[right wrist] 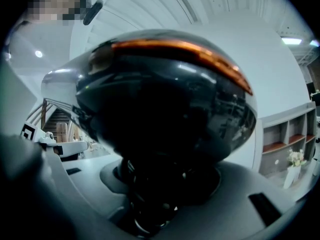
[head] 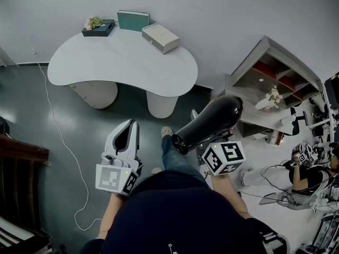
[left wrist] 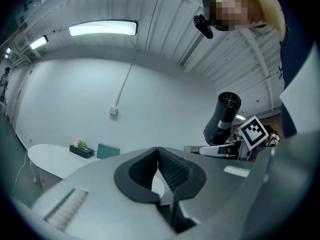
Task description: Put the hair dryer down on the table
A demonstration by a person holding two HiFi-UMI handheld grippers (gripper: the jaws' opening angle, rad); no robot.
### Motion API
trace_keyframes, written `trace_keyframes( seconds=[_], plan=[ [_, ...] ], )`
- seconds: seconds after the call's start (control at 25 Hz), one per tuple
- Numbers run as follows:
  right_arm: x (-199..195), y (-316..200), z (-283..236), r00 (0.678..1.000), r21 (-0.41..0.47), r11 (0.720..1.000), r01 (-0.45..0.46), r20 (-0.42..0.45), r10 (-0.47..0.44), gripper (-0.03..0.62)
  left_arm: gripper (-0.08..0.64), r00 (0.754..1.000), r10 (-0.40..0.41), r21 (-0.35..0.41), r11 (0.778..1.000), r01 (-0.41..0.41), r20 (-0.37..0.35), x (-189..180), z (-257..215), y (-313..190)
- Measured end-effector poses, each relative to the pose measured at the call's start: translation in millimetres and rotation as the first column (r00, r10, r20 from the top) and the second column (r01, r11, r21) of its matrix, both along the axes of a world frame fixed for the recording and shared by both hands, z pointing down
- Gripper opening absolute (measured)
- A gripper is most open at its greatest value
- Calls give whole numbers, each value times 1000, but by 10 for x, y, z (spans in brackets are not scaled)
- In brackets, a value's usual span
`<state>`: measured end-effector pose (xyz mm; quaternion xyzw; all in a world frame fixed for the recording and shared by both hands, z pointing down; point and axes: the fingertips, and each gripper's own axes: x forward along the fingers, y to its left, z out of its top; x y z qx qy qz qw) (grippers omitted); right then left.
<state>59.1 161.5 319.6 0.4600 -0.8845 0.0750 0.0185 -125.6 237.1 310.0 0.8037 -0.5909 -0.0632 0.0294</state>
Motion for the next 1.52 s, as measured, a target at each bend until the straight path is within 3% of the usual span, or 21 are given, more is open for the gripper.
trace_keyframes(
  seconds=[0.52,0.84,1.28,1.52],
  plan=[
    [-111,-725,161,1000,-18,1000,16,-9,-17,219,9,1000,-22,-22,1000,22,14,-90,125,-695],
    [-197,-1699,290,999,-71,997,30,-24,-32,219,9,1000,-22,-72,997,21,-20,-118,170,-1605],
    [-291,-3038,380,995,-109,990,88,-42,-93,219,9,999,-31,-106,994,30,-10,-55,173,-2910],
    [-276,-3563,535,993,-140,986,92,-58,-101,219,9,998,-58,-87,995,56,-16,-86,228,-3454]
  ],
)
